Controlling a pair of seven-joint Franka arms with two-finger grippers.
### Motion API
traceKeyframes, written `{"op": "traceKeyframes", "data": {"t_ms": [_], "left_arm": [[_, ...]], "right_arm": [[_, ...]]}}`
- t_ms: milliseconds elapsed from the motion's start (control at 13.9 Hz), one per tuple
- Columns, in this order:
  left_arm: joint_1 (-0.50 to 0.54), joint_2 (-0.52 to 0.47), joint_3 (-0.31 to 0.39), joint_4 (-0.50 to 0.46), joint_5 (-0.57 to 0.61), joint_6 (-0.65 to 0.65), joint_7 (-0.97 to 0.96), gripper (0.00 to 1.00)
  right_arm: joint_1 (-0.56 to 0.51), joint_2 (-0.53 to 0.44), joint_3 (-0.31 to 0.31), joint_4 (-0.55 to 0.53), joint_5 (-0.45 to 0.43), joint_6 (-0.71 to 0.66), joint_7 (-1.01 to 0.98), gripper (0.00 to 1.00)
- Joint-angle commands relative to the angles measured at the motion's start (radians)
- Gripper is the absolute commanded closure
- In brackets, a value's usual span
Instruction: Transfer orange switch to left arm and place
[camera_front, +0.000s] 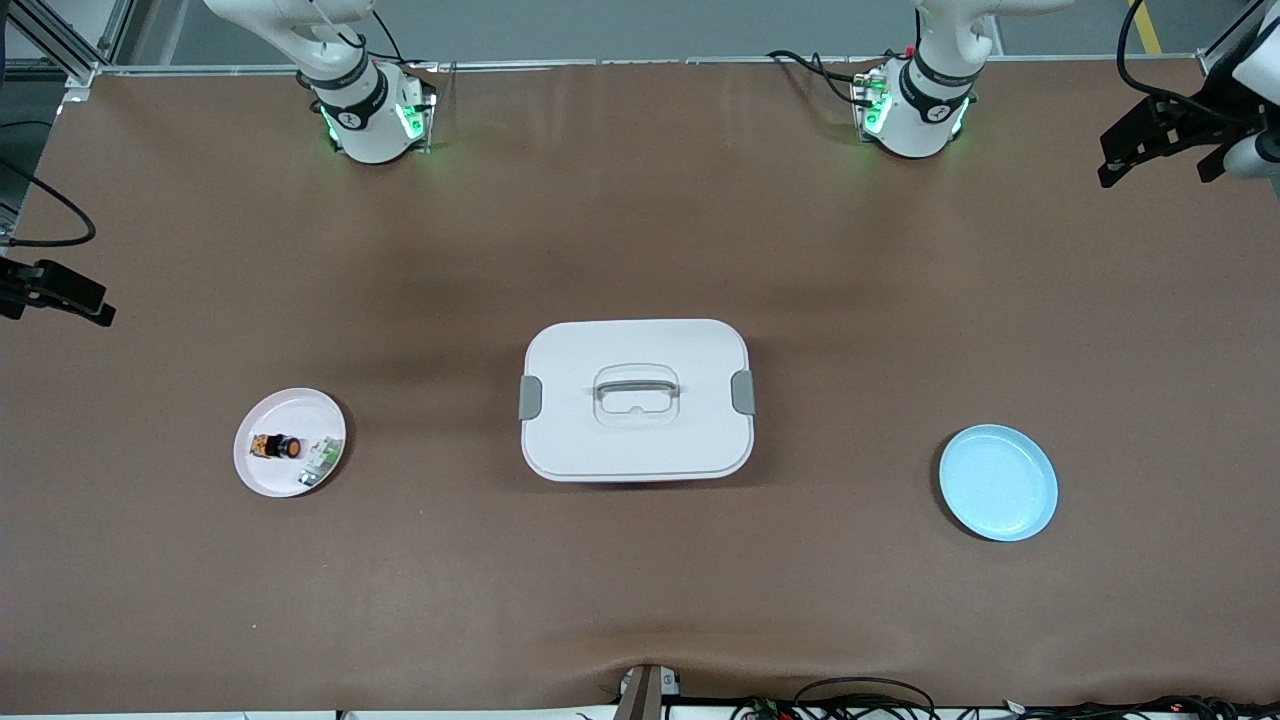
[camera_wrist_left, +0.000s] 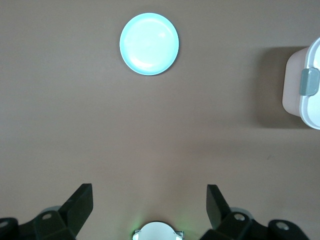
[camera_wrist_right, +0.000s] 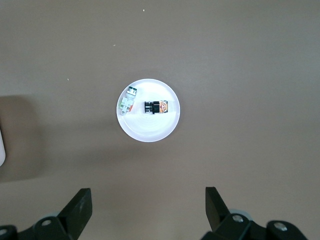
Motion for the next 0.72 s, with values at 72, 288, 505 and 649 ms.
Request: {"op": "traceKeyframes", "data": {"t_ms": [72,288,505,649], "left_arm": [[-0.008,0.023,0.003,0.040,0.020,-0.016,0.017,0.00],[-0.006,0.030,0.004,0.053,0.020,-0.016,0.017,0.00],[-0.011,0.029,0.001,0.047,0.020,-0.039,0.000,0.00],[-0.012,0.027,0.001,0.043,0.020,-0.045,0.000,0.00]], "right_arm": [[0.008,0.009,-0.007,0.023,0.003,-0.010,0.004,0.00],[0.008,0.009,-0.009,0.023,0.004,-0.010,0.005,0.00],[0.008,0.009,-0.009,0.023,0.003,-0.011,0.005,0.00],[0.008,0.009,-0.009,0.021,0.004,-0.010,0.005,0.00]]}}
